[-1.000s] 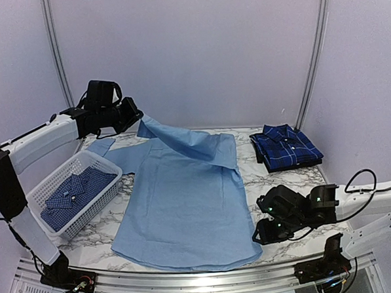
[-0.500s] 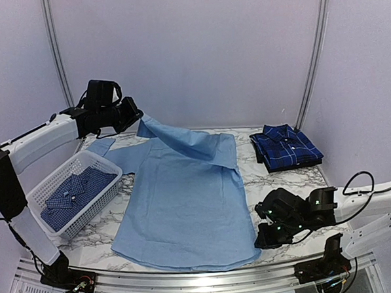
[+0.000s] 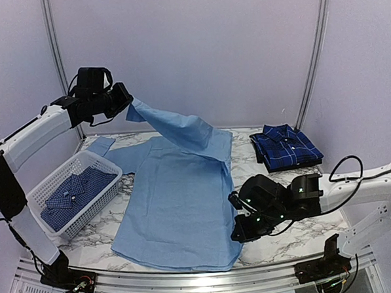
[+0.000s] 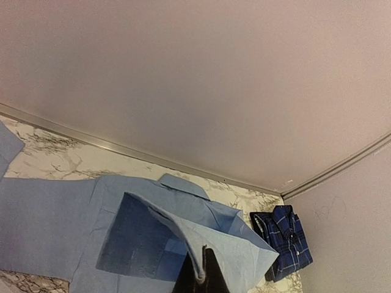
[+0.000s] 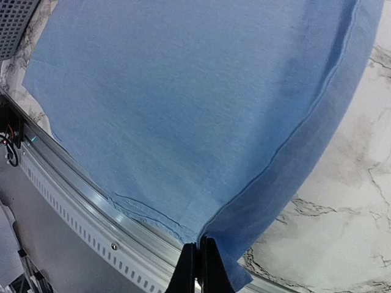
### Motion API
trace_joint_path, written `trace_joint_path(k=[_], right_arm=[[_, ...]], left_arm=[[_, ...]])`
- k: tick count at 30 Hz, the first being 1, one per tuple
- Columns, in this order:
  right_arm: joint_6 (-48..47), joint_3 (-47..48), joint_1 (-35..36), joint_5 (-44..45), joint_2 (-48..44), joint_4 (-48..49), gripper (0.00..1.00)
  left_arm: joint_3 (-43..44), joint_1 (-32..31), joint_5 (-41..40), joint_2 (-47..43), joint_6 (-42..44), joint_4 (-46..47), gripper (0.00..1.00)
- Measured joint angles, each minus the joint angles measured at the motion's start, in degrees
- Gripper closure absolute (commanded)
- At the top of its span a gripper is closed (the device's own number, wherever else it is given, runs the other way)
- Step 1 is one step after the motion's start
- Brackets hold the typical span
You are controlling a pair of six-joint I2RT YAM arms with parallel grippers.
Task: Fold and stack the long sleeve shirts
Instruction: Fold the flattened shirt at the center of the board.
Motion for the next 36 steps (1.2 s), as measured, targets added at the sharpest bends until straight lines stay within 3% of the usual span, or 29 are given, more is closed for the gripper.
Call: trace_joint_path(k=[12,17,36], right_arm=[[-10.4,18.6,0.2,-9.6,24.8,7.1,1.0],[-12.7,21.1,0.2,-13.5,31.3,9.9,1.0],[-13.2,15.1,0.2,-18.0,28.9,13.5,1.0]], left_arm=[[2.4,6.5,-1.9,1.3,4.9,-3.9,1.0],[0.5,7.7,-2.0,1.4,5.7,-4.7,1.0],[-2.1,8.0,-4.1,-0.8,7.3,-6.2,1.0]])
